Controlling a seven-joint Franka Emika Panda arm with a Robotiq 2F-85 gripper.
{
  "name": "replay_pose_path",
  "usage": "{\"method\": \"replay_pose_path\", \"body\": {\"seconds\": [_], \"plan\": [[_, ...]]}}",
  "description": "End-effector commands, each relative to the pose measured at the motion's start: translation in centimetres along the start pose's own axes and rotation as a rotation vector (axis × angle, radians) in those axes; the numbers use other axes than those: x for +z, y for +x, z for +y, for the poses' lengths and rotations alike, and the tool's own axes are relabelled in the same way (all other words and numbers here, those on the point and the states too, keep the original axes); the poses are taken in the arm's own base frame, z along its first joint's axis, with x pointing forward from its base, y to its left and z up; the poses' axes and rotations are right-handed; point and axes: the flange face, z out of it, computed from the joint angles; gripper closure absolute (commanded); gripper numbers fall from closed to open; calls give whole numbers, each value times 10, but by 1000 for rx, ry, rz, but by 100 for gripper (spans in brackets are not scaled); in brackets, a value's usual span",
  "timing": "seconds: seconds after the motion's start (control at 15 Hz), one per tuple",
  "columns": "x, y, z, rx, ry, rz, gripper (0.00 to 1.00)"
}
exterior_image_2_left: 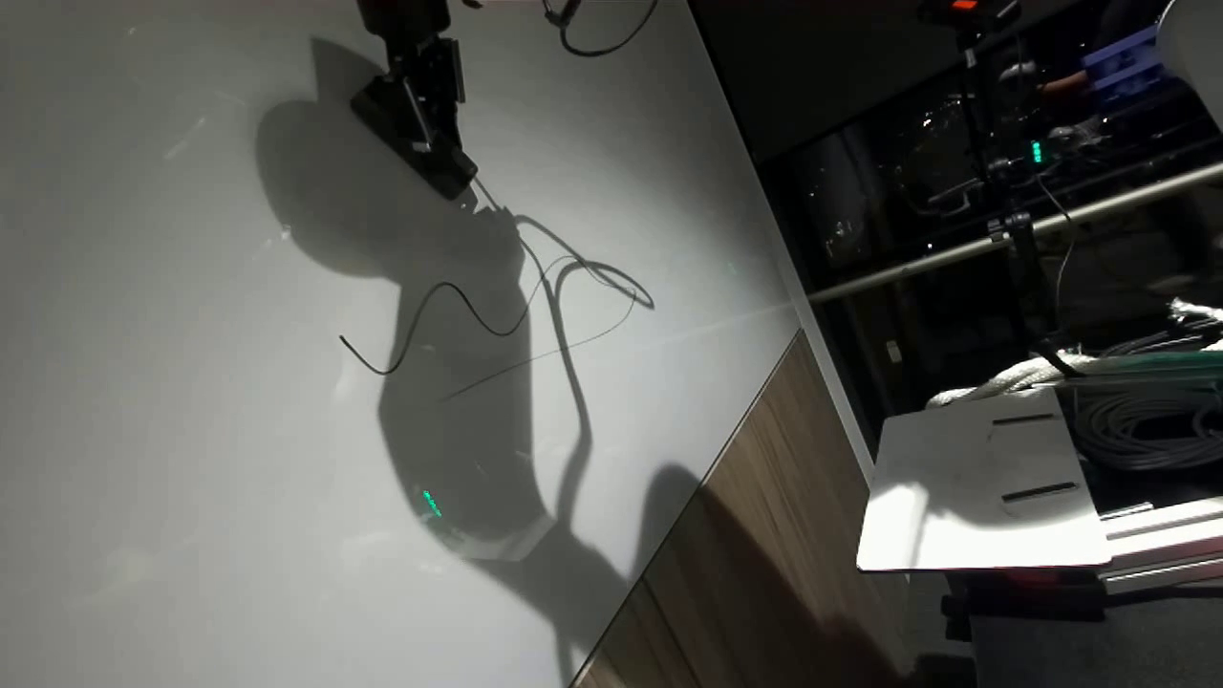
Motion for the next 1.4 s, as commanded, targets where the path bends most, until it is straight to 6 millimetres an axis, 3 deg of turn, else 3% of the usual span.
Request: {"method": "replay_pose_path", "body": {"seconds": [0.0,0.2,0.67,0.87,1.07,1.33], "plan": [[21,30,-17,-44,39,42,71],[36,23,-37,-43,74,4,71],[77,19,-157,-141,167,-43,71],[103,17,-190,-170,186,-51,71],[121,18,-187,-185,166,-67,71],[122,22,-147,-150,138,-72,71]]}}
